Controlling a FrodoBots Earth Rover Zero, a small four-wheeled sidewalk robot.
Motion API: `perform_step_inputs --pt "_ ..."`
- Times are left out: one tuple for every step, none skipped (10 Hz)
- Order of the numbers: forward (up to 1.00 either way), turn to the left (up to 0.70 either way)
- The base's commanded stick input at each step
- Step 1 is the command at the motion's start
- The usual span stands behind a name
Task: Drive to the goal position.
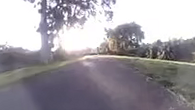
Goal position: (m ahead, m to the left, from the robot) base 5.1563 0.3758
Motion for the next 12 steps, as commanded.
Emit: perform_step_inputs --pt "1.0 0.0" --pt "1.0 0.0" --pt "1.0 0.0" --pt "1.0 0.0" --pt "1.0 0.0" --pt "1.0 0.0" --pt "1.0 -0.4" --pt "1.0 -0.4" --pt "1.0 -0.4" --pt "1.0 0.0" --pt "1.0 0.0" --pt "1.0 0.0"
